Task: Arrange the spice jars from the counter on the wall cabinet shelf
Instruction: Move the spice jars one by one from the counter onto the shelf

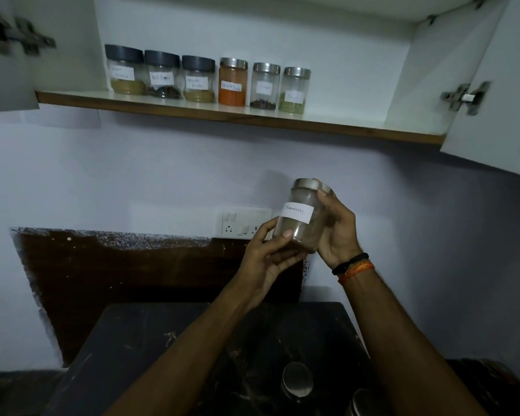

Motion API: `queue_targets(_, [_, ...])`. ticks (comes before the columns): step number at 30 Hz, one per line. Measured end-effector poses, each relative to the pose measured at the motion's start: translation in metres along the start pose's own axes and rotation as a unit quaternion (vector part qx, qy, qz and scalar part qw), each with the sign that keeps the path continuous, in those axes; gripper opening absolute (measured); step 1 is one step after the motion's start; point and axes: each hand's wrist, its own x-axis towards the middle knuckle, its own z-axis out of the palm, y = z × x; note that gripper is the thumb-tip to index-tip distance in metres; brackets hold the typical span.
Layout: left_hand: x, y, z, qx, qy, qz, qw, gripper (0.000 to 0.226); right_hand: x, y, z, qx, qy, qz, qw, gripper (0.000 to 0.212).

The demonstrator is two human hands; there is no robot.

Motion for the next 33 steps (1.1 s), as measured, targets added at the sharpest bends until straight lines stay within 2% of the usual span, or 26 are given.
queue_targets(4, [0.012,0.015,0.007,0.067,-0.027,0.017,0.997,0.070,0.006,-0.017,0.001,-0.034,-0.013,0.005,0.999,0.060])
queue_targets(9, [0.033,0.032,0.020,0.154,0.004,0.064,0.986,0.087,0.018,-0.045,0.010,-0.156,-0.010,-0.040,0.987,0.047])
queue_targets(14, [0.054,0.056,0.036,0.225,0.009,0.130,0.966,0.088,0.025,-0.076,0.022,-0.241,-0.006,-0.084,0.967,0.050])
queue_targets(18, [0.061,0.064,0.048,0.189,-0.010,0.146,0.971,0.084,0.028,-0.096,0.029,-0.249,-0.009,-0.107,0.962,0.052])
queue_targets(23, [0.066,0.071,0.056,0.082,-0.086,0.128,0.985,0.077,0.034,-0.114,0.031,-0.227,-0.004,-0.131,0.965,0.050])
queue_targets(33, [0.103,0.098,0.074,0.073,-0.127,0.124,0.981,0.077,0.066,-0.151,0.035,-0.275,-0.018,-0.146,0.950,0.046])
